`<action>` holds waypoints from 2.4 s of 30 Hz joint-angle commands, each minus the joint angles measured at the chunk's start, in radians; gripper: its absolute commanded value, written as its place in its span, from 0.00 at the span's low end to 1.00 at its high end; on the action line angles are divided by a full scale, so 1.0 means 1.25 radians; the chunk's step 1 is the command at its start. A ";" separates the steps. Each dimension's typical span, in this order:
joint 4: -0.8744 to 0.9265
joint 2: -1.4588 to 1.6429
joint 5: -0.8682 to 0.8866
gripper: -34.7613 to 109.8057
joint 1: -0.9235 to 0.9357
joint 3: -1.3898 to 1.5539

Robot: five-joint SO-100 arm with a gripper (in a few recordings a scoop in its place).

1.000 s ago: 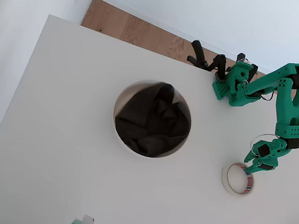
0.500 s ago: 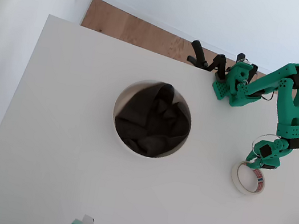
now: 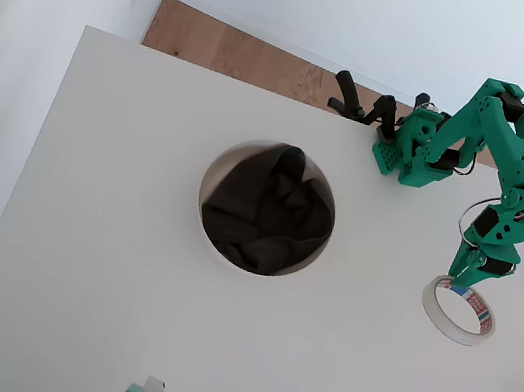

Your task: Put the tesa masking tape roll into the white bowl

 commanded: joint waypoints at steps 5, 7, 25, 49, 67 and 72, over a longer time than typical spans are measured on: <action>0.063 0.142 -0.086 0.18 0.313 -0.216; 0.042 0.134 -0.107 0.18 0.400 -0.218; -0.212 -0.398 -0.141 0.18 0.821 -0.212; -0.258 -0.403 -0.094 0.18 0.815 -0.221; 0.171 -0.519 -0.023 0.18 0.663 -0.929; 0.362 -0.372 -0.029 0.18 0.469 -0.919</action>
